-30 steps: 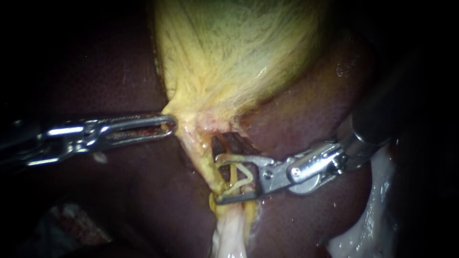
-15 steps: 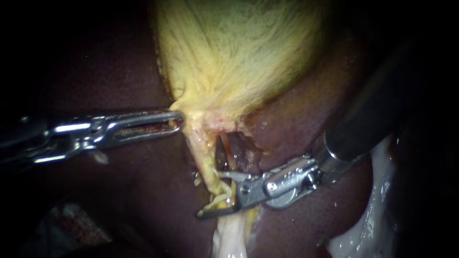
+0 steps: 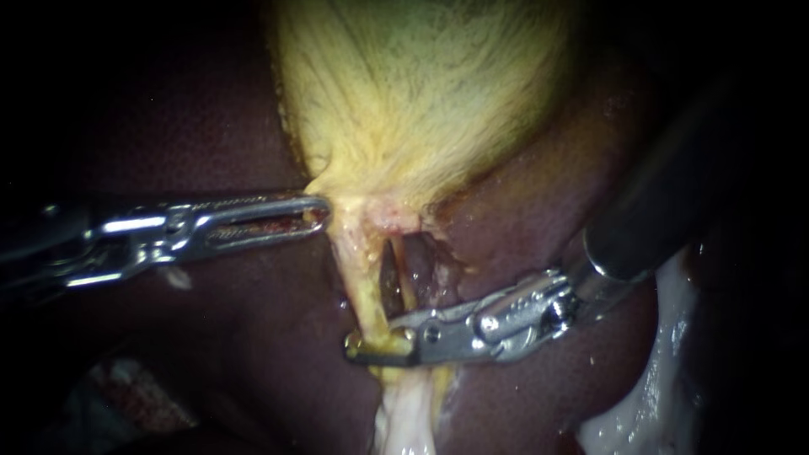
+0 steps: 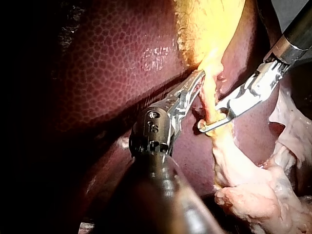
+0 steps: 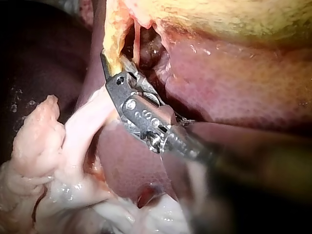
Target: Clipping first clip left tube
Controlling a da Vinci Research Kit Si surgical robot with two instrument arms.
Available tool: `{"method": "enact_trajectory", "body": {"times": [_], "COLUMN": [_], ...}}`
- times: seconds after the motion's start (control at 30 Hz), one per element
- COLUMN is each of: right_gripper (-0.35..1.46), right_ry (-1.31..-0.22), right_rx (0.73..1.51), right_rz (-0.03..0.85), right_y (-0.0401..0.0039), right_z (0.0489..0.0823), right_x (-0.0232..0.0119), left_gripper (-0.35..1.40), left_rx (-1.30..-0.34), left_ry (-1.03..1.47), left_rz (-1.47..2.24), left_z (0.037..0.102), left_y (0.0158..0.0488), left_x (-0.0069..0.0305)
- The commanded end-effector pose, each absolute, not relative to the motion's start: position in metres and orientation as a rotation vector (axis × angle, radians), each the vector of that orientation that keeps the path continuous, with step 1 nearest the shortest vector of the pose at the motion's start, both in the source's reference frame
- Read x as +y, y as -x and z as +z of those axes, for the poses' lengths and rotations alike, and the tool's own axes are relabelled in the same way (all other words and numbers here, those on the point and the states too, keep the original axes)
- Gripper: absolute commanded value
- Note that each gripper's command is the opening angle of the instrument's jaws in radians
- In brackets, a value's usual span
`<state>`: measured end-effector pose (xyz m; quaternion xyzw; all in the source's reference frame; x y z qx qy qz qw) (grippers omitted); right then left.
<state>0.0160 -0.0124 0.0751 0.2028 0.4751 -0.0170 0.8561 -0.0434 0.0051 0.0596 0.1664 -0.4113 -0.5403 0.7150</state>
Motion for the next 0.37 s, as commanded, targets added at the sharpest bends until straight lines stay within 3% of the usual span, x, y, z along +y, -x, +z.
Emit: {"method": "enact_trajectory", "body": {"times": [0.03, 0.37], "right_gripper": [-0.35, -0.35], "right_ry": [-0.430, -0.433], "right_rx": [0.994, 0.990], "right_rz": [-0.033, -0.031], "right_y": [-0.0161, -0.0160], "right_z": [0.0753, 0.0755], "right_x": [-0.0126, -0.0129], "left_gripper": [-0.35, -0.35], "left_rx": [-0.911, -0.911], "left_ry": [-0.368, -0.368], "left_rz": [-1.197, -1.197], "left_z": [0.0597, 0.0597], "left_y": [0.0434, 0.0435], "left_x": [0.0051, 0.0052]}}
